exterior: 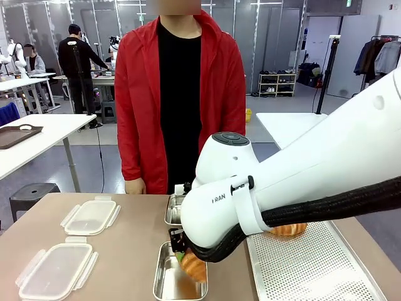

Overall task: Place the bread into the airtight container.
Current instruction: Pick up a Butter Roll and place it into an empty Airtight Container.

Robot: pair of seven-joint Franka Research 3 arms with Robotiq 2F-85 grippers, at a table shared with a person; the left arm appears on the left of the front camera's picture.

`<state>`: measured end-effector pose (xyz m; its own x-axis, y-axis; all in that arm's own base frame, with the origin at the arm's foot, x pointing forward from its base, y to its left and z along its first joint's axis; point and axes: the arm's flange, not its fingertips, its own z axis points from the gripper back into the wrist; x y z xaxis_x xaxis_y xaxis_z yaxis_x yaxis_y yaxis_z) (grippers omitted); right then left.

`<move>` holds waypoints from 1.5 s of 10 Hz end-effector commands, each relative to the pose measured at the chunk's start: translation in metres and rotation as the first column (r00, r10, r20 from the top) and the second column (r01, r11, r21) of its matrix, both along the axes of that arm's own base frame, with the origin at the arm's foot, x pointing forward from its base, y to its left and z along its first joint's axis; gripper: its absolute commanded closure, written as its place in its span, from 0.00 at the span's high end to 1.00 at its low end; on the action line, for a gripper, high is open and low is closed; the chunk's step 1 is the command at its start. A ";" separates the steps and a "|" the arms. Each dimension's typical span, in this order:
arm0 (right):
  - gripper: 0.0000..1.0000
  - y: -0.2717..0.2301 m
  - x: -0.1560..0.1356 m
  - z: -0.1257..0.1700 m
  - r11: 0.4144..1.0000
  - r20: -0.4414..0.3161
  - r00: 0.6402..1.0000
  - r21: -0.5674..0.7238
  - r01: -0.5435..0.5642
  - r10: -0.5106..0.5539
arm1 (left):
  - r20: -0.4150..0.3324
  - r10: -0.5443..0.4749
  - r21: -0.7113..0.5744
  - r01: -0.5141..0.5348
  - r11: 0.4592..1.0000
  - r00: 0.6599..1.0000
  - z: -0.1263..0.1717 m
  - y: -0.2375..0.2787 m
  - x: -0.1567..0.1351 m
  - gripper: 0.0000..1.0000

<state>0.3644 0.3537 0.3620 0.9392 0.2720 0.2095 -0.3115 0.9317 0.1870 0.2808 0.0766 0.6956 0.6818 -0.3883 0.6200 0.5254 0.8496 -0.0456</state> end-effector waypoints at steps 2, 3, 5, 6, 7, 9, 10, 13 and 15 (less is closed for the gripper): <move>1.00 0.006 0.003 -0.001 1.000 -0.003 1.000 0.010 0.023 -0.023 | 0.003 -0.007 -0.001 0.007 1.000 1.000 0.002 0.000 0.000 1.00; 1.00 0.004 0.003 -0.003 1.000 -0.012 1.000 0.018 0.015 -0.015 | 0.003 -0.007 -0.001 0.007 1.000 1.000 0.002 0.000 0.000 1.00; 1.00 -0.005 0.005 -0.006 0.997 -0.013 1.000 0.070 0.019 -0.018 | 0.003 -0.007 -0.001 0.007 1.000 1.000 0.002 0.000 0.000 1.00; 1.00 -0.011 0.006 -0.008 0.998 -0.028 1.000 0.062 0.001 0.001 | 0.003 -0.007 -0.001 0.007 1.000 1.000 0.002 0.000 0.000 1.00; 1.00 -0.001 0.003 -0.001 1.000 -0.015 1.000 0.020 0.018 -0.018 | 0.003 -0.007 -0.001 0.007 1.000 1.000 0.002 0.000 0.000 1.00; 1.00 -0.001 0.003 -0.001 1.000 -0.015 1.000 0.020 0.018 -0.018 | 0.003 -0.007 -0.001 0.007 1.000 1.000 0.002 0.000 0.000 1.00; 1.00 -0.001 0.003 -0.001 1.000 -0.015 1.000 0.020 0.018 -0.018 | 0.003 -0.007 -0.001 0.007 1.000 1.000 0.002 0.000 0.000 1.00; 1.00 -0.001 0.003 -0.001 1.000 -0.015 1.000 0.020 0.018 -0.018 | 0.003 -0.007 -0.001 0.007 1.000 1.000 0.002 0.000 0.000 1.00; 1.00 -0.001 0.003 -0.001 1.000 -0.015 1.000 0.020 0.018 -0.018 | 0.003 -0.007 -0.001 0.007 1.000 1.000 0.002 0.000 0.000 1.00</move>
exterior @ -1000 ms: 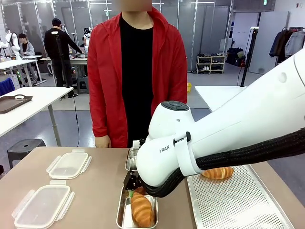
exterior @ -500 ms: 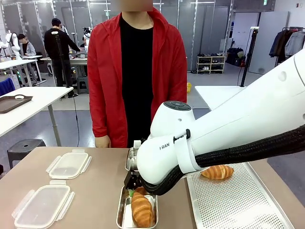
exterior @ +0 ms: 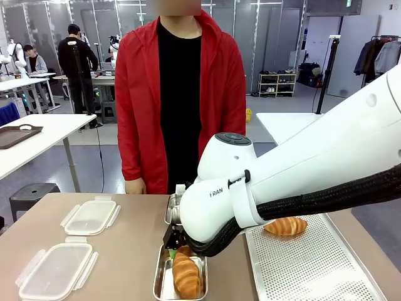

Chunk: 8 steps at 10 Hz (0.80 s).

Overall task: Place the bread into the airtight container.
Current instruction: Pick up a Butter Roll and place it into an empty Airtight Container.

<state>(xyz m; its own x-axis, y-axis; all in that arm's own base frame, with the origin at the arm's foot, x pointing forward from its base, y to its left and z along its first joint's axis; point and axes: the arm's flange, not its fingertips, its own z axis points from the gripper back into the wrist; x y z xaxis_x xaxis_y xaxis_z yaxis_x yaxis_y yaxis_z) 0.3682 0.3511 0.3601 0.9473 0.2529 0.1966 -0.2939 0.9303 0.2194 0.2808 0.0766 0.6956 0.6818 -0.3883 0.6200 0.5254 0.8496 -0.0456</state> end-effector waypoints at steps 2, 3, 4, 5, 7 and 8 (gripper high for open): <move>1.00 0.002 -0.001 0.001 1.000 0.006 1.000 -0.007 0.004 -0.004 | 0.003 -0.007 -0.001 0.007 1.000 1.000 0.002 0.000 0.000 1.00; 1.00 0.002 -0.001 0.001 1.000 0.006 1.000 -0.007 0.004 -0.004 | 0.003 -0.007 -0.001 0.007 1.000 1.000 0.002 0.000 0.000 1.00; 1.00 0.002 -0.001 0.001 1.000 0.006 1.000 -0.007 0.004 -0.004 | 0.003 -0.007 -0.001 0.007 1.000 1.000 0.002 0.000 0.000 1.00; 1.00 0.000 0.000 0.000 1.000 0.000 1.000 0.000 0.000 0.000 | 0.003 -0.007 -0.001 0.007 1.000 1.000 0.002 0.000 0.000 1.00; 1.00 -0.011 -0.012 0.056 0.994 0.040 0.993 0.000 -0.110 0.110 | 0.003 -0.007 -0.001 0.007 1.000 1.000 0.002 0.000 0.000 1.00; 1.00 -0.019 -0.021 0.081 0.989 0.044 0.988 -0.014 -0.150 0.150 | 0.003 -0.007 -0.001 0.007 1.000 1.000 0.002 0.000 0.000 1.00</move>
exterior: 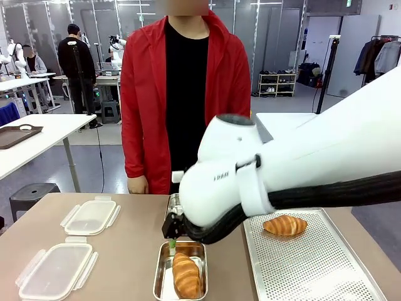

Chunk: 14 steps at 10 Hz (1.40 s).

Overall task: Place the bread into the airtight container.
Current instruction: Pick up a Butter Roll and place it into an empty Airtight Container.

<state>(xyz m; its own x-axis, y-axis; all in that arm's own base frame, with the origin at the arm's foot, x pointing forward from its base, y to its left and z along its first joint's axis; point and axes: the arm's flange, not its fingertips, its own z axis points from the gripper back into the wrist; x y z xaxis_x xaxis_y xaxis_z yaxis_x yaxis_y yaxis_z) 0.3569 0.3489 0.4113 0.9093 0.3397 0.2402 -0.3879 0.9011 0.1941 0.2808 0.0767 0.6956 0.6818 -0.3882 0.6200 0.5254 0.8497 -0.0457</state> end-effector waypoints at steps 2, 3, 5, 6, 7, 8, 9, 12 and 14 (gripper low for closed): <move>1.00 -0.037 -0.026 0.071 0.989 0.006 0.989 -0.019 -0.147 0.147 | 0.003 -0.007 -0.001 0.007 1.000 1.000 0.002 0.000 0.000 1.00; 1.00 -0.051 -0.033 0.093 0.984 0.031 0.984 -0.047 -0.172 0.173 | 0.003 -0.007 -0.001 0.007 1.000 1.000 0.002 0.000 0.000 1.00; 1.00 -0.104 -0.046 0.151 0.977 0.085 0.973 -0.039 -0.211 0.214 | 0.003 -0.007 -0.001 0.007 1.000 1.000 0.002 0.000 0.000 1.00; 1.00 -0.136 -0.051 0.176 0.965 0.126 0.957 -0.071 -0.252 0.259 | 0.003 -0.007 -0.001 0.007 1.000 1.000 0.002 0.000 0.000 1.00; 1.00 -0.166 -0.060 0.195 0.941 0.155 0.930 -0.109 -0.320 0.334 | 0.003 -0.007 -0.001 0.007 1.000 1.000 0.002 0.000 0.000 1.00; 1.00 -0.191 -0.053 0.200 0.926 0.145 0.917 -0.125 -0.356 0.373 | 0.003 -0.007 -0.001 0.007 1.000 1.000 0.002 0.000 0.000 1.00; 1.00 -0.214 -0.034 0.192 0.922 0.149 0.914 -0.145 -0.358 0.378 | 0.003 -0.007 -0.001 0.007 1.000 1.000 0.002 0.000 0.000 1.00; 1.00 -0.284 0.015 0.164 0.882 0.200 0.859 -0.111 -0.459 0.472 | 0.003 -0.007 -0.001 0.007 1.000 1.000 0.002 0.000 0.000 1.00; 1.00 -0.286 0.054 0.113 0.867 0.165 0.851 -0.118 -0.485 0.498 | 0.003 -0.007 -0.001 0.007 1.000 1.000 0.002 0.000 0.000 1.00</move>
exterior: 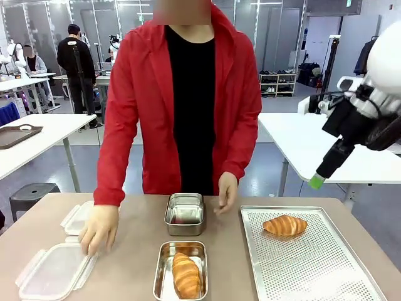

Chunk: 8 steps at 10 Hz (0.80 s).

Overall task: Place the bread into the airtight container.
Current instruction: Pick up a Butter Roll and place it into an empty Airtight Container.

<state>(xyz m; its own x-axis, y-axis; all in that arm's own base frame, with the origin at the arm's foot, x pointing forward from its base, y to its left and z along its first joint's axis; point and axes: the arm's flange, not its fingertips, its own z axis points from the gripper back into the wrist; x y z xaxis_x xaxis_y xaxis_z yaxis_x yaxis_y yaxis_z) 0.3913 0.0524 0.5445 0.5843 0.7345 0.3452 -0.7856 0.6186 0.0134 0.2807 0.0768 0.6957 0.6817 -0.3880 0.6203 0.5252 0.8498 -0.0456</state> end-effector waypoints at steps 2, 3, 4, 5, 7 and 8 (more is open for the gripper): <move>1.00 0.011 0.040 -0.046 0.999 -0.017 0.999 0.026 -0.030 0.030 | 0.002 -0.007 0.000 0.007 1.000 1.000 0.002 0.000 0.000 1.00; 1.00 0.006 0.040 -0.048 0.999 -0.023 1.000 0.028 -0.019 0.020 | 0.002 -0.007 0.000 0.007 1.000 1.000 0.002 0.000 0.000 1.00; 1.00 -0.006 0.032 -0.041 0.999 -0.019 1.000 0.040 -0.010 0.011 | 0.002 -0.007 0.000 0.007 1.000 1.000 0.002 0.000 0.000 1.00; 1.00 -0.030 0.017 -0.029 0.997 -0.032 0.999 0.078 0.005 -0.003 | 0.002 -0.007 0.000 0.007 1.000 1.000 0.002 0.000 0.000 1.00; 1.00 -0.089 -0.016 -0.012 0.987 -0.053 0.996 0.144 0.076 -0.069 | 0.002 -0.007 0.000 0.007 1.000 1.000 0.002 0.000 0.000 1.00; 1.00 -0.118 -0.037 -0.004 0.980 -0.039 0.993 0.159 0.117 -0.112 | 0.002 -0.007 0.000 0.007 1.000 1.000 0.002 0.000 0.000 1.00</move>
